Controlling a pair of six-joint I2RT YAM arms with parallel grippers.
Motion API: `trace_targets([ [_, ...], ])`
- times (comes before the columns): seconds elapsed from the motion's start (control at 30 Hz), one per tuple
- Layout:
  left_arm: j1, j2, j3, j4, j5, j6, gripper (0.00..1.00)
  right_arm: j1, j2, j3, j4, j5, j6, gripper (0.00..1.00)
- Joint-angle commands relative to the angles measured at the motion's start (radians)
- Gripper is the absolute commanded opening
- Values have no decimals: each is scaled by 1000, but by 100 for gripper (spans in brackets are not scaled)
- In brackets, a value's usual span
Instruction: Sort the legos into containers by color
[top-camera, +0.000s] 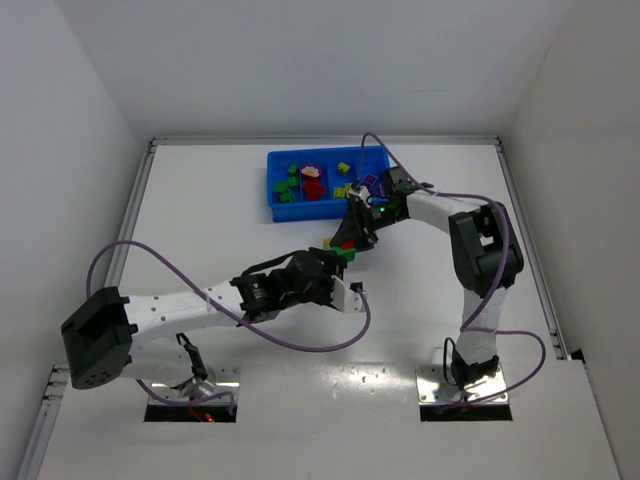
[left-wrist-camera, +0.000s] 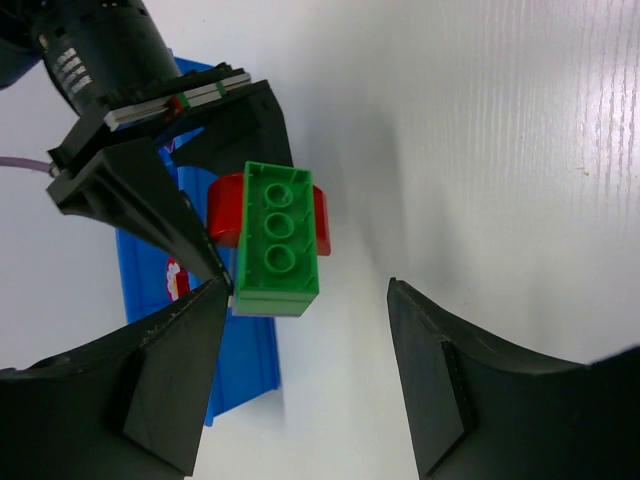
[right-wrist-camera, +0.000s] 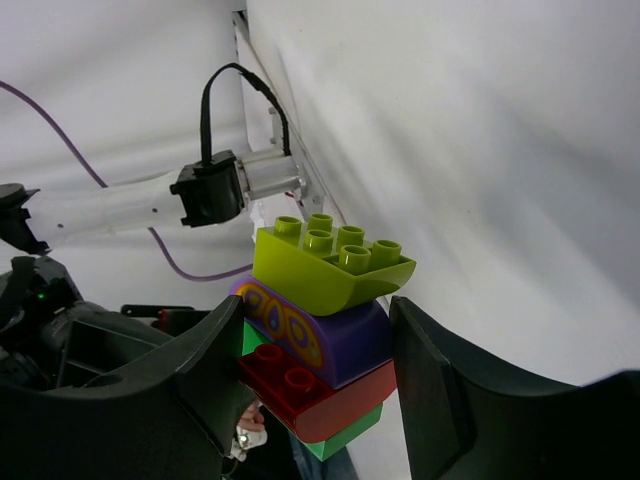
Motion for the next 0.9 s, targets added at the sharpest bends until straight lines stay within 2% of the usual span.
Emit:
trace_targets([
  [0.0,-17,21,59,47,6,26,71,8,-78,-8,60,-58,57,9],
  [0.2,-17,64,82,47,6,36,71,18,-99,-40,91,-77,90,9],
  [0.33,-17,73,82,67,-3,45,64,36,-123,-75,138,-87,124,9],
  [0.43,-17,84,82,67,-3,46,51,36,-132,-85,159,-98,148,9],
  [0.47,-17,84,82,67,-3,46,44,36,-132,-95,160,-98,149,9],
  [0.73,-17,93,73,67,-31,55,18,36,-151,-126,248,-143,236,9],
  [0.8,-17,93,73,67,-31,44,5,36,-161,-135,267,-152,245,20],
  [0.87,-17,82,64,58,-31,21,0,36,-161,-135,279,-161,245,42],
])
